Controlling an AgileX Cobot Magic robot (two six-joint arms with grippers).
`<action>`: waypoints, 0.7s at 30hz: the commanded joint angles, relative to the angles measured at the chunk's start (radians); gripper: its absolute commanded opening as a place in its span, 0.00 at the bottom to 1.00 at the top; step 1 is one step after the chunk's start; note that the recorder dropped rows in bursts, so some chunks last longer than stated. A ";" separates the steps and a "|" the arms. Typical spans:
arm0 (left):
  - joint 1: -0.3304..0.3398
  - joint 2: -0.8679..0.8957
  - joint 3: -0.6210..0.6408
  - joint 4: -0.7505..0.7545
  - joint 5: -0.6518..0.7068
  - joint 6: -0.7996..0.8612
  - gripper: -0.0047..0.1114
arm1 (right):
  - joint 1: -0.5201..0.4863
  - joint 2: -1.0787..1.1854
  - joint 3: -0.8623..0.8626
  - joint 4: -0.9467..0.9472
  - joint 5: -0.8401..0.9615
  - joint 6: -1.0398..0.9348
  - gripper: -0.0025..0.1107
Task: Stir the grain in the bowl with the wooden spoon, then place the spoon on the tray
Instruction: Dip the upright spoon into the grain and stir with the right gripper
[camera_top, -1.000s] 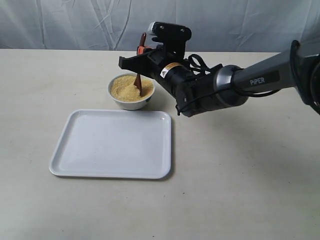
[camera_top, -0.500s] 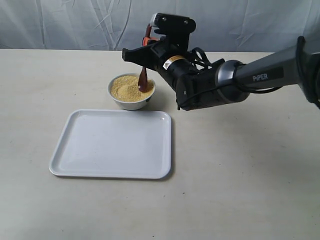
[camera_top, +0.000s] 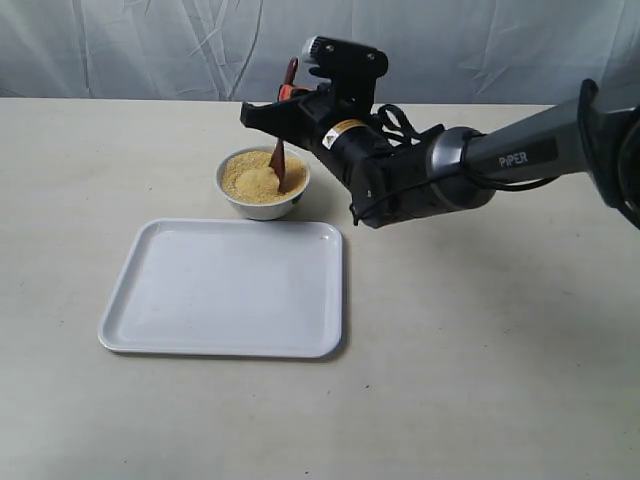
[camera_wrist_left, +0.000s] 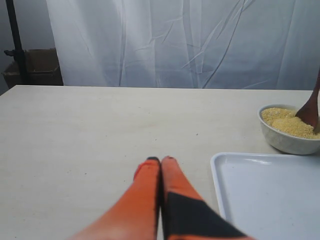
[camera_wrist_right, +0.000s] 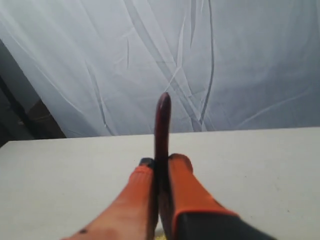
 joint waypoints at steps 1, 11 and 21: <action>0.002 -0.004 0.005 0.001 -0.013 0.000 0.04 | -0.007 -0.048 -0.004 -0.012 -0.010 -0.021 0.01; 0.002 -0.004 0.005 0.001 -0.013 0.000 0.04 | -0.007 0.013 -0.004 0.079 -0.008 -0.058 0.01; 0.002 -0.004 0.005 0.001 -0.013 0.000 0.04 | 0.013 0.038 -0.004 0.021 -0.013 0.062 0.01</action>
